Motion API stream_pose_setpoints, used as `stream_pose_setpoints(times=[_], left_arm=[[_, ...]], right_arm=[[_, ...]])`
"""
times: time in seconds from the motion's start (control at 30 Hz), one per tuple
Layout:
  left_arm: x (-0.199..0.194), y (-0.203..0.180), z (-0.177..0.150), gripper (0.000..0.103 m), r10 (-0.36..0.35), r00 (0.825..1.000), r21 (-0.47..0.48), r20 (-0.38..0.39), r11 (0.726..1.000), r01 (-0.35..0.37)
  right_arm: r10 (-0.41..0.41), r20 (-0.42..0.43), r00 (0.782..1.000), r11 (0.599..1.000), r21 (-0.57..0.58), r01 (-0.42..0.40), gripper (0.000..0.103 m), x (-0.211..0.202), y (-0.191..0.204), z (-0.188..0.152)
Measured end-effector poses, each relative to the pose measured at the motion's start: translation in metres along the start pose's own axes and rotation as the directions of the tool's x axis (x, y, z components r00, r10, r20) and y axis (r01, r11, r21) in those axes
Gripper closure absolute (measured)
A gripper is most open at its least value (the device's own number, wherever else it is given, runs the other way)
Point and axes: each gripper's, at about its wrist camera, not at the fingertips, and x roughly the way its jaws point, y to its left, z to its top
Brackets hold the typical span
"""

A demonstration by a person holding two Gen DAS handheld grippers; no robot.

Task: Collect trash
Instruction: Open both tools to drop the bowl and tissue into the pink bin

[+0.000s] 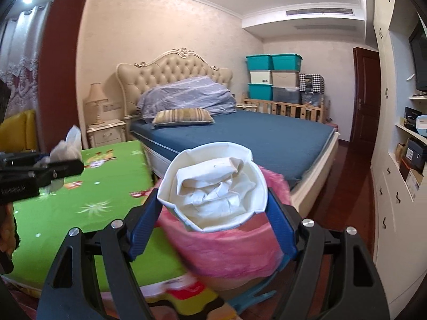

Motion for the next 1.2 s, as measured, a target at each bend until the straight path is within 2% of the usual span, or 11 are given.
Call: stream_pose_setpoints(times=[0.17,0.23,0.47,0.53,0.57,0.6,0.63,0.7,0.87,1.03,1.2], left_arm=[[0.037,-0.021,0.031,0.066,-0.063,0.998,0.037,0.02,0.997,0.062],[0.05,-0.028,0.04,0.066,-0.062,0.998,0.05,0.021,0.997,0.06],[0.092,-0.038,0.072,0.064,-0.104,0.995,0.022,-0.002,0.994,0.104],[0.102,-0.04,0.079,0.055,-0.114,0.993,0.013,-0.004,0.993,0.114],[0.107,-0.041,0.082,0.041,-0.119,0.993,0.009,-0.005,0.993,0.119],[0.109,-0.042,0.083,0.029,-0.112,0.994,0.008,0.001,0.994,0.112],[0.11,-0.042,0.083,0.025,-0.098,0.995,0.008,0.012,0.995,0.098],[0.108,-0.038,0.082,0.019,-0.054,0.998,0.005,0.037,0.999,0.054],[0.09,-0.015,0.072,0.019,0.021,0.999,-0.019,0.034,1.0,-0.02],[0.046,0.027,0.037,0.019,0.148,0.989,-0.033,0.021,0.989,-0.148],[0.009,0.063,-0.001,0.019,0.199,0.98,-0.068,-0.02,0.977,-0.2]], right_arm=[[-0.028,-0.009,1.0,1.0,-0.001,0.027,0.028,0.023,-0.014,0.005],[-0.028,-0.009,1.0,1.0,-0.008,0.028,0.028,0.032,-0.017,0.007],[-0.021,-0.023,1.0,0.999,-0.044,0.02,0.026,0.052,-0.018,0.004],[-0.015,-0.022,1.0,0.999,-0.05,0.013,0.025,0.056,-0.019,0.004],[-0.012,-0.018,1.0,0.999,-0.053,0.011,0.022,0.056,-0.019,0.003],[-0.013,-0.017,1.0,0.998,-0.058,0.012,0.018,0.058,-0.019,0.002],[-0.02,-0.022,1.0,0.998,-0.062,0.018,0.012,0.06,-0.02,0.001],[-0.025,-0.021,0.999,0.998,-0.061,0.023,0.012,0.059,-0.022,-0.002],[-0.031,-0.021,0.999,0.999,-0.027,0.031,0.012,0.039,-0.029,-0.013],[-0.022,-0.014,1.0,0.999,0.025,0.022,0.011,0.015,-0.026,-0.018],[0.025,-0.012,1.0,1.0,0.002,-0.025,0.011,0.008,0.01,-0.012]])
